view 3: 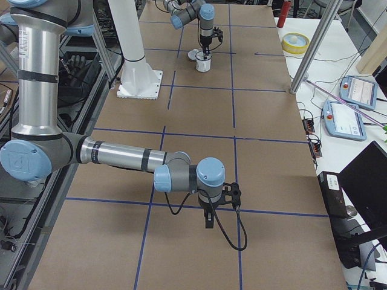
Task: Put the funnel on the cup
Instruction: 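Carry the funnel over the mug and lower it into the opening, then open the left gripper and withdraw it away from the mug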
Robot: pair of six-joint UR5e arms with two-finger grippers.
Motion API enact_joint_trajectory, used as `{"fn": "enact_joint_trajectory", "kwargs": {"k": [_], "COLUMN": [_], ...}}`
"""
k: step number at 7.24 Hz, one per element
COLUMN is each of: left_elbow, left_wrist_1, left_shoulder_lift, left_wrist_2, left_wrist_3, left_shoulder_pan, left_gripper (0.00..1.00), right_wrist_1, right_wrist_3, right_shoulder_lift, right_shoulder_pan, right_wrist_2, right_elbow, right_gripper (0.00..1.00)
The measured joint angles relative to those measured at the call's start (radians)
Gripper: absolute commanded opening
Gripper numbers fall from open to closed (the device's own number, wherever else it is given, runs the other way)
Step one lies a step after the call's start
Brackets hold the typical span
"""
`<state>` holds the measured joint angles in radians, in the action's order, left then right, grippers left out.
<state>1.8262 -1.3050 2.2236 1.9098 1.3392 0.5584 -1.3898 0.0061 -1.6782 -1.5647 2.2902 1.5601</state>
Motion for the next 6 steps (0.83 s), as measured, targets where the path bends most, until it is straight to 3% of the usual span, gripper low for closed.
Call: {"fn": "enact_joint_trajectory", "kwargs": {"k": [1, 3, 6], "left_elbow": [0.004, 0.054, 0.215], "left_wrist_1": [0.001, 0.002, -0.081], "left_shoulder_lift": [-0.001, -0.023, -0.204], "left_wrist_2": [0.0, -0.001, 0.049], "left_wrist_3": [0.0, -0.023, -0.396], "left_shoulder_pan": [0.0, 0.009, 0.173], "left_gripper": [1.0, 1.0, 1.0], "right_wrist_1": [0.0, 0.0, 0.0], "right_wrist_3": [0.0, 0.0, 0.0], "right_shoulder_lift": [0.0, 0.0, 0.0], "right_shoulder_pan": [0.0, 0.0, 0.0], "right_wrist_2": [0.0, 0.0, 0.0], "right_elbow": [0.0, 0.0, 0.0], "right_gripper": [1.0, 1.0, 1.0]}}
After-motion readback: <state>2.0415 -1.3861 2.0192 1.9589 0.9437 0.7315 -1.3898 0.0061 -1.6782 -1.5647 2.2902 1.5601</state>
